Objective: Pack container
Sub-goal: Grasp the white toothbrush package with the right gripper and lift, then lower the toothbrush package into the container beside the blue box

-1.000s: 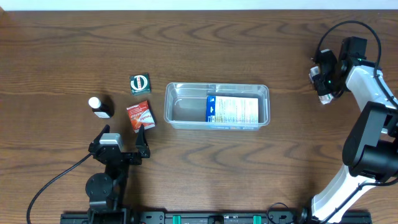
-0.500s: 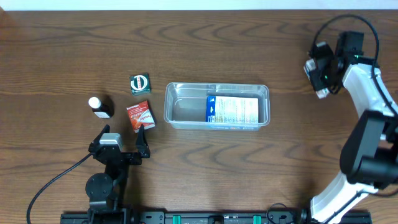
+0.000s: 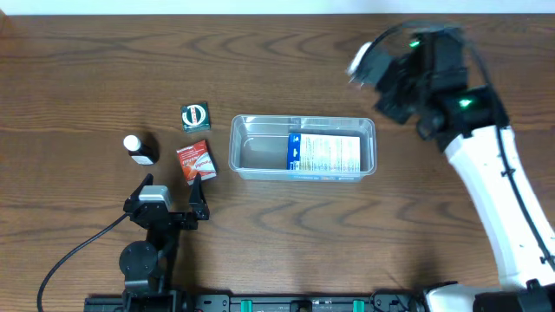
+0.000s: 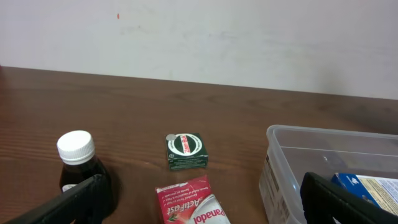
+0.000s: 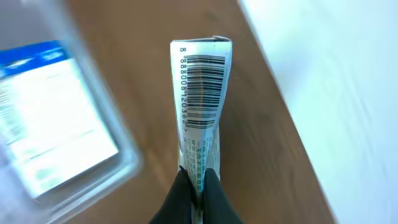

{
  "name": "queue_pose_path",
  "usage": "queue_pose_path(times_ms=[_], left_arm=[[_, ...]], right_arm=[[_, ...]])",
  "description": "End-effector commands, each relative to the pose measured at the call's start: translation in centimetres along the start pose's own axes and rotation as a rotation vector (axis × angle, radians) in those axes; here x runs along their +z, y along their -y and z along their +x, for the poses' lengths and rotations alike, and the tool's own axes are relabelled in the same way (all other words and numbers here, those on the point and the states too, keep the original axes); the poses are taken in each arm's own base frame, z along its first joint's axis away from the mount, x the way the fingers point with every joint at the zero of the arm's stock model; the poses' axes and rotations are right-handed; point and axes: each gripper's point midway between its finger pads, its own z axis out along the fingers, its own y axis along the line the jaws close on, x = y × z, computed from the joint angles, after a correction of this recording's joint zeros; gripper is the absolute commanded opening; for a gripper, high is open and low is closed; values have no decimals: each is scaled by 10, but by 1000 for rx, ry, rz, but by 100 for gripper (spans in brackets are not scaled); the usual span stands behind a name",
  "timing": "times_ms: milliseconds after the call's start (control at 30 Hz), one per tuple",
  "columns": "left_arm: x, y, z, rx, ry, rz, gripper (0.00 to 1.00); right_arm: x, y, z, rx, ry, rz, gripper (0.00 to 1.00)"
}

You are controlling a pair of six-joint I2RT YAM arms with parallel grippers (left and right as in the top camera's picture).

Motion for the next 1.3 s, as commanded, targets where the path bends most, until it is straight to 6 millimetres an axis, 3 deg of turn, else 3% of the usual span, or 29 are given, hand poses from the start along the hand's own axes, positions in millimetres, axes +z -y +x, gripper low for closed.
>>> queue_pose_path(times_ms=[0, 167, 433, 967, 1267], left_arm=[[1, 0, 16, 4, -47, 9, 98], [1, 0, 16, 4, -47, 9, 98], [1, 0, 16, 4, -47, 9, 98], [1, 0, 16, 4, -47, 9, 98], [1, 0, 16, 4, -47, 9, 98]], right_arm=[[2, -26, -8, -239, -5, -75, 1], [6, -55, -8, -294, -24, -179, 1], [4, -92, -27, -293, 121, -356, 1], [75, -119, 6, -266, -33, -513, 1], [105, -115, 24, -274, -113, -493, 8]])
